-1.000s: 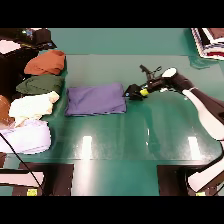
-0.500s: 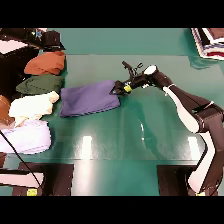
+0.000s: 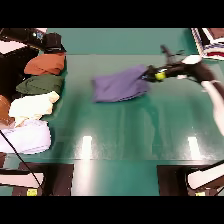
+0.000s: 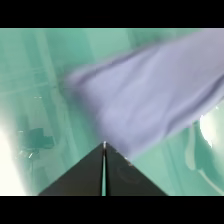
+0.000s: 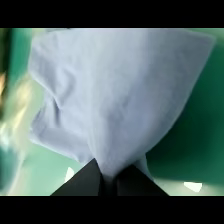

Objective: Fold the shirts.

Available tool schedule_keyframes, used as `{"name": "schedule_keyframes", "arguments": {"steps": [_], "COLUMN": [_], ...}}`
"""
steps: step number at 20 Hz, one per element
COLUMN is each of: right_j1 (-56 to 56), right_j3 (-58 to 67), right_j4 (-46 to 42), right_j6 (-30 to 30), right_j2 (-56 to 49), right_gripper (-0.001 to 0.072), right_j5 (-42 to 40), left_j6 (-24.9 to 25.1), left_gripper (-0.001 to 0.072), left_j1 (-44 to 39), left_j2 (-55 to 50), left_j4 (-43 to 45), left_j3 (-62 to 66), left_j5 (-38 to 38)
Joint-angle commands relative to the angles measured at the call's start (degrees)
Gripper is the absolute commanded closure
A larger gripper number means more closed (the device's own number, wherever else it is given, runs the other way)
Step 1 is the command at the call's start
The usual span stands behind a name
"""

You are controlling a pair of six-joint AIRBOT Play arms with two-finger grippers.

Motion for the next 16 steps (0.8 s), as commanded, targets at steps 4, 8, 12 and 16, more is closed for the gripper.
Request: {"name": "schedule_keyframes", "arguments": {"steps": [4, 8, 12, 16], "right_j1": [-32.0, -49.44, -57.72, -58.47], "right_j3": [-15.23, -24.39, -32.17, -33.18], "right_j4": [-9.25, -11.5, -18.18, -24.98], "right_j6": [3.72, 5.11, 8.52, 8.41], "right_j2": [19.52, 27.71, 33.11, 33.57], "right_gripper": [0.0699, 0.0699, 0.0699, 0.0571], "right_j5": [-2.54, -6.4, -8.17, -5.14], "left_j6": [0.0, -0.02, -0.02, 0.0], "left_gripper": [0.068, 0.068, 0.068, 0.068], "left_j1": [-5.18, -7.52, -8.07, -8.07], "left_j2": [-0.04, -0.07, -0.07, -0.04], "left_j4": [1.77, 2.29, 2.64, 2.64], "left_j3": [0.0, 0.0, 0.0, 0.0], "left_j5": [3.8, 6.01, 6.05, 5.62]}}
